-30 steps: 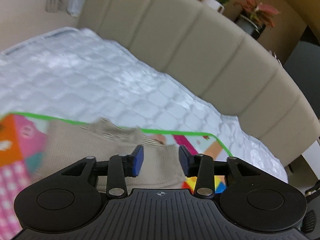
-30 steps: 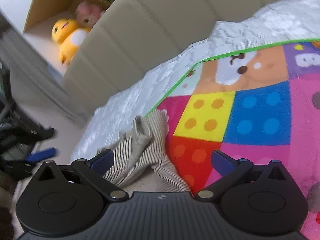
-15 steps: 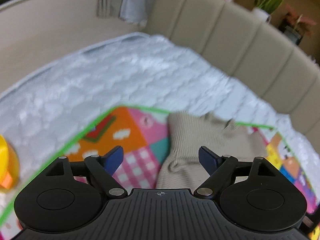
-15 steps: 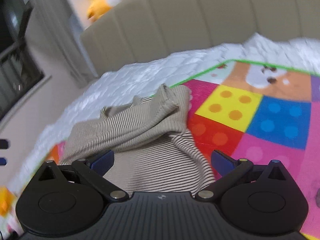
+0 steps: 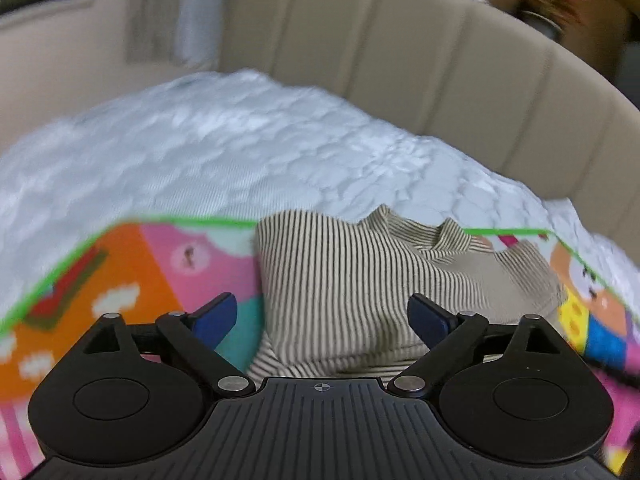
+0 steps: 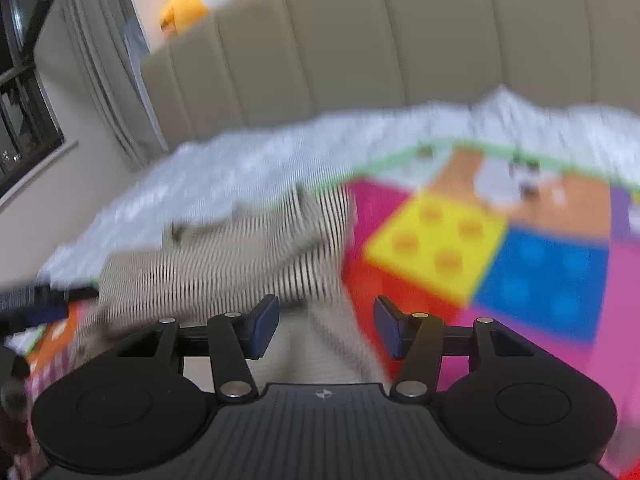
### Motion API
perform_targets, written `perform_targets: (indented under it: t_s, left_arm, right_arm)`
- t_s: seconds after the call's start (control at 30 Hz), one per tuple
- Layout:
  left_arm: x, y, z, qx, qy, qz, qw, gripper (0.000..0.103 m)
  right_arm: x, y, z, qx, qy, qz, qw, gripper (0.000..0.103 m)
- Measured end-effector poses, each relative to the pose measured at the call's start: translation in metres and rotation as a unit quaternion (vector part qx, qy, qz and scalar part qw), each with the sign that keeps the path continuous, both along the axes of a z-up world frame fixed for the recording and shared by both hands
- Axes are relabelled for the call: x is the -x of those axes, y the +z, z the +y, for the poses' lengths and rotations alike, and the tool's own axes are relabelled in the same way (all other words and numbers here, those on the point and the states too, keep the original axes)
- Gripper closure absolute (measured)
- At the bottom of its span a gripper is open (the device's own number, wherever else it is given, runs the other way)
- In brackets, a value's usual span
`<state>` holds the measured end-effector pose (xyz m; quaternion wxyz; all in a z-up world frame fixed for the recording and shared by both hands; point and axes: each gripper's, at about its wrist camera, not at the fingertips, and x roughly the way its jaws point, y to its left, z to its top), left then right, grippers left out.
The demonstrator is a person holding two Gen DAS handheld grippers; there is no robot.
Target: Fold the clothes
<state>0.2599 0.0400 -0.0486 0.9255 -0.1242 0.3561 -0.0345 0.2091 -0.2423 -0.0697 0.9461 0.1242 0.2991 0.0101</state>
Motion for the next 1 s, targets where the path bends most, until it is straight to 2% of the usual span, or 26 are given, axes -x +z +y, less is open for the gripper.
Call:
perform_targets:
  t_s: [0.07, 0.1, 0.17, 0.2, 0.23, 0.27, 0.3, 0.4, 0.5, 0.6, 0.67, 0.77, 0.83, 0.87, 0.9, 0.93, 1.0]
  left_arm:
    - [-0.003, -0.006, 0.004, 0.007, -0.013, -0.003, 0.9999, 0.005]
    - [-0.005, -0.01, 0.009, 0.025, -0.016, 0.004, 0.9996, 0.005]
    - [-0.007, -0.015, 0.018, 0.056, -0.016, 0.017, 0.9981, 0.005]
    - [-0.008, -0.018, 0.022, 0.07, -0.016, 0.022, 0.9971, 0.005]
    - [-0.009, -0.018, 0.025, 0.079, -0.017, 0.022, 0.9965, 0.005]
    - [-0.008, -0.016, 0.028, 0.086, -0.019, 0.017, 0.9959, 0.005]
    - [-0.007, -0.015, 0.032, 0.094, -0.019, 0.01, 0.9953, 0.005]
    - [-0.003, -0.009, 0.042, 0.134, -0.019, -0.012, 0.9908, 0.005]
    - [-0.001, -0.006, 0.046, 0.184, -0.028, -0.018, 0.9824, 0.005]
    - [-0.002, -0.01, 0.039, 0.19, -0.046, -0.014, 0.9807, 0.005]
    - [-0.002, -0.013, 0.032, 0.163, -0.051, -0.009, 0.9852, 0.005]
    - [-0.007, -0.021, 0.025, 0.13, -0.048, 0.012, 0.9903, 0.005]
    - [-0.008, -0.025, 0.023, 0.121, -0.047, 0.018, 0.9914, 0.005]
    - [-0.008, -0.026, 0.021, 0.118, -0.046, 0.019, 0.9918, 0.005]
    - [-0.007, -0.024, 0.02, 0.115, -0.047, 0.017, 0.9921, 0.005]
    - [-0.005, -0.02, 0.021, 0.119, -0.046, 0.006, 0.9919, 0.005]
    - [0.0, -0.011, 0.025, 0.131, -0.042, -0.022, 0.9902, 0.005]
  right_arm:
    - [-0.021, 0.01, 0.008, 0.043, 0.0, -0.026, 0.999, 0.049]
    - [-0.034, 0.01, 0.011, 0.054, -0.002, -0.028, 0.998, 0.049]
    - [-0.063, 0.006, 0.016, 0.059, 0.0, -0.008, 0.998, 0.041]
    - [-0.076, 0.001, 0.018, 0.057, 0.004, 0.005, 0.998, 0.041]
    - [-0.086, -0.005, 0.02, 0.05, 0.015, 0.022, 0.998, 0.048]
    - [-0.093, -0.01, 0.022, 0.047, 0.026, 0.037, 0.998, 0.077]
    - [-0.094, -0.01, 0.024, 0.049, 0.031, 0.039, 0.998, 0.082]
    - [-0.075, 0.011, 0.025, 0.054, 0.038, -0.003, 0.998, 0.095]
    - [-0.059, 0.012, 0.019, 0.064, 0.035, -0.005, 0.997, 0.095]
    - [-0.058, -0.015, 0.015, 0.086, 0.033, 0.032, 0.995, 0.095]
    - [-0.056, -0.025, 0.013, 0.087, 0.03, 0.04, 0.995, 0.093]
    - [-0.055, -0.015, 0.015, 0.091, 0.026, 0.03, 0.995, 0.091]
    - [-0.054, -0.001, 0.021, 0.103, 0.03, 0.003, 0.994, 0.081]
    - [-0.054, 0.006, 0.024, 0.105, 0.038, -0.015, 0.994, 0.069]
    - [-0.055, 0.012, 0.026, 0.101, 0.046, -0.028, 0.993, 0.062]
    - [-0.058, 0.013, 0.027, 0.094, 0.052, -0.029, 0.994, 0.051]
    - [-0.068, -0.001, 0.027, 0.071, 0.059, -0.001, 0.996, 0.049]
